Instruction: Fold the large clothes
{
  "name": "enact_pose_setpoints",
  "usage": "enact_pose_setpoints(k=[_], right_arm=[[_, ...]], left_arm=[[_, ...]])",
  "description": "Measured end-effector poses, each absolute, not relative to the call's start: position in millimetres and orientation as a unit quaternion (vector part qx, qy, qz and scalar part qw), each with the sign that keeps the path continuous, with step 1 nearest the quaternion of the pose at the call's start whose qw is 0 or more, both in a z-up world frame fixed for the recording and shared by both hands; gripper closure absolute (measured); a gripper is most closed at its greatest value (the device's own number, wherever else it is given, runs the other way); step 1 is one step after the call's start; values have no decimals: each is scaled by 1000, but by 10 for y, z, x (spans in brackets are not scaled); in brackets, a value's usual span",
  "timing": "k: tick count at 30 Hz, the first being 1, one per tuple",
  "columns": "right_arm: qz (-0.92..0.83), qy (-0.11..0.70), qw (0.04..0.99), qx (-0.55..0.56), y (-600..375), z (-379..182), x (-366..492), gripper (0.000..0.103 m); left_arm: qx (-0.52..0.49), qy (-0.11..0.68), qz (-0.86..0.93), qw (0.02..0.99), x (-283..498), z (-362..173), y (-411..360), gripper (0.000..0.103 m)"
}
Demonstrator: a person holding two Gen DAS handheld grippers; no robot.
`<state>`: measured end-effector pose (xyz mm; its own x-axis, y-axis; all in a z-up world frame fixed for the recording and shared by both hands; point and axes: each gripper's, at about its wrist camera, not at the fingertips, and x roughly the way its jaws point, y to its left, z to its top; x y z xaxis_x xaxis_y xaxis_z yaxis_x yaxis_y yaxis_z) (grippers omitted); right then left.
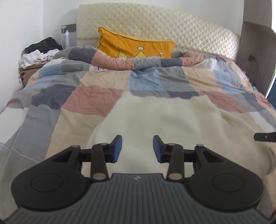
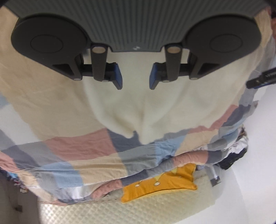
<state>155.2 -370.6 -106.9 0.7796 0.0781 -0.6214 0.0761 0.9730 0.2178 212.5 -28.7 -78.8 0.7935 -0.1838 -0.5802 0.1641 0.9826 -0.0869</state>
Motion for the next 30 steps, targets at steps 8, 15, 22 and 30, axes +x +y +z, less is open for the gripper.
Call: enact_pose_setpoints(k=[8,15,22,30], right_arm=[[-23,312,919,238,-4009,-1055,983,63],[-19,347,855,384,-4157,-1411,830,62],[-7,364,769,525,-4290,-1834,852,21],[-20,382,741,553,-4270,-1974,881,21]], left_arm=[[-85,324,-72,940,1552,-772,-115,58],[-207,360,-69,907,1441,-964,129,45],[-361,417,-67,831,1584,-1419,425,24],[-401,467,-74,785,1632,-1640,459,16]])
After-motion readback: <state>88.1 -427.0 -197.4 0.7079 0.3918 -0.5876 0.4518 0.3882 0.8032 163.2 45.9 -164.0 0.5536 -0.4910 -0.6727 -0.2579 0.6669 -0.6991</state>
